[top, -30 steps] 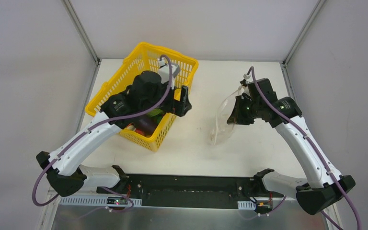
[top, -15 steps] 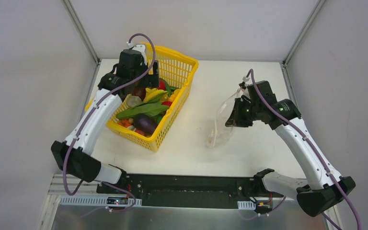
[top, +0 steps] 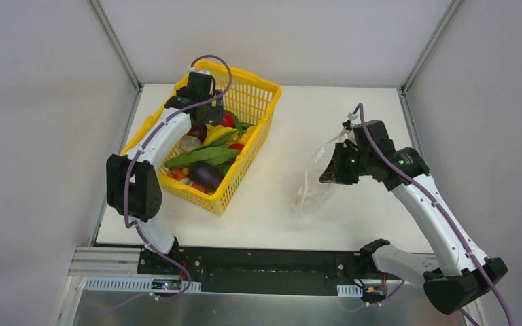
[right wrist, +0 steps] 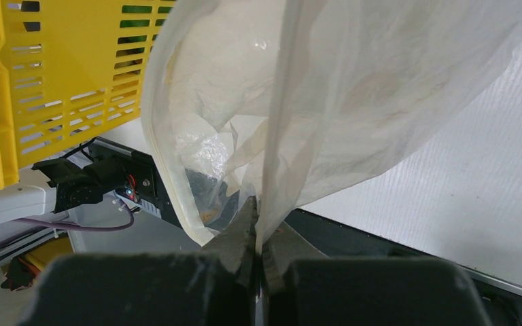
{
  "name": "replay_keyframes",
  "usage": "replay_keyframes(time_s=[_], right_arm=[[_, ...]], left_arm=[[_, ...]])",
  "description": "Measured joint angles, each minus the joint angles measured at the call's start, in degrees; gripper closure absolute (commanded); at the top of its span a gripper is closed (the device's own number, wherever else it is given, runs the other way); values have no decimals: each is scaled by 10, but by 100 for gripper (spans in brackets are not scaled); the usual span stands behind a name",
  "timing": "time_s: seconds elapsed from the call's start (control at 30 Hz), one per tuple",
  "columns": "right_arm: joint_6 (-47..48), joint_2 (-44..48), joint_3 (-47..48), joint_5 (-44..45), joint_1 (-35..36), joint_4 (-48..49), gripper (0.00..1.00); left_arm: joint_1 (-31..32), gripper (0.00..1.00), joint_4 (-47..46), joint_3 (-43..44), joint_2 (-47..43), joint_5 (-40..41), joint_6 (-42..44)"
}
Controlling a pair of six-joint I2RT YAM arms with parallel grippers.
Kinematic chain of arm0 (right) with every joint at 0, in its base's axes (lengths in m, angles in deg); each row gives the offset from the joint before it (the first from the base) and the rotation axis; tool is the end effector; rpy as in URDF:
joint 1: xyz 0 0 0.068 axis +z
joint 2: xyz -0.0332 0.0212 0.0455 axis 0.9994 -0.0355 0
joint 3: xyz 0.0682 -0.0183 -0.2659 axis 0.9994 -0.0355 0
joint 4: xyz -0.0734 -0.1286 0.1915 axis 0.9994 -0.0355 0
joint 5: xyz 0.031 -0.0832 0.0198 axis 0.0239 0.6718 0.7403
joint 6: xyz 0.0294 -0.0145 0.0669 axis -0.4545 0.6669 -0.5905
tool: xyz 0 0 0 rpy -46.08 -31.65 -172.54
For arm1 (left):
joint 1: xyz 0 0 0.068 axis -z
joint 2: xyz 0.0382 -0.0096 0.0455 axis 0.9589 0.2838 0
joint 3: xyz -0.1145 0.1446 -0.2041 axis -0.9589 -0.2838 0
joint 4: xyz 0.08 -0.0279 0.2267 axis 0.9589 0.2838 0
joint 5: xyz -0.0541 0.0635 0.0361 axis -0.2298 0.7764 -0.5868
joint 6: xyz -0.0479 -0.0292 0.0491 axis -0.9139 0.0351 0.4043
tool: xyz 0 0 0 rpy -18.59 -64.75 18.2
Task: Place the food in the zip-top bag and seal the zipper
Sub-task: Pick up the fake vegetable from the bin.
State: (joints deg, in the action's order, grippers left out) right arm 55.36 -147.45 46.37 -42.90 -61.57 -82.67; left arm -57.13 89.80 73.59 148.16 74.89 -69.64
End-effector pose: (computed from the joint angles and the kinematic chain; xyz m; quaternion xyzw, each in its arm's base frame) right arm 0.1696 0.1014 0.3412 -0.1177 0.9135 0.2465 0.3014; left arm 0.3834 -0.0958 0.3063 -0.0142 0.8946 0.0109 0.4466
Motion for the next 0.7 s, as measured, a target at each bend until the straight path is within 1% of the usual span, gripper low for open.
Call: replay_keyframes(time_s=[0.17, 0.33, 0.5, 0.7], right_arm=[[1, 0, -6, 1, 0, 4, 100], [8, -6, -7, 0, 0, 19, 100], [22, -36, -7, -2, 1, 32, 100], [34, -62, -7, -13, 1, 48, 100]], left_arm=[[-8, 5, -42, -16, 14, 35, -5], [-22, 6, -47, -18, 47, 48, -19], [-25, 11, -50, -19, 87, 68, -46], [-25, 16, -45, -12, 101, 102, -82]])
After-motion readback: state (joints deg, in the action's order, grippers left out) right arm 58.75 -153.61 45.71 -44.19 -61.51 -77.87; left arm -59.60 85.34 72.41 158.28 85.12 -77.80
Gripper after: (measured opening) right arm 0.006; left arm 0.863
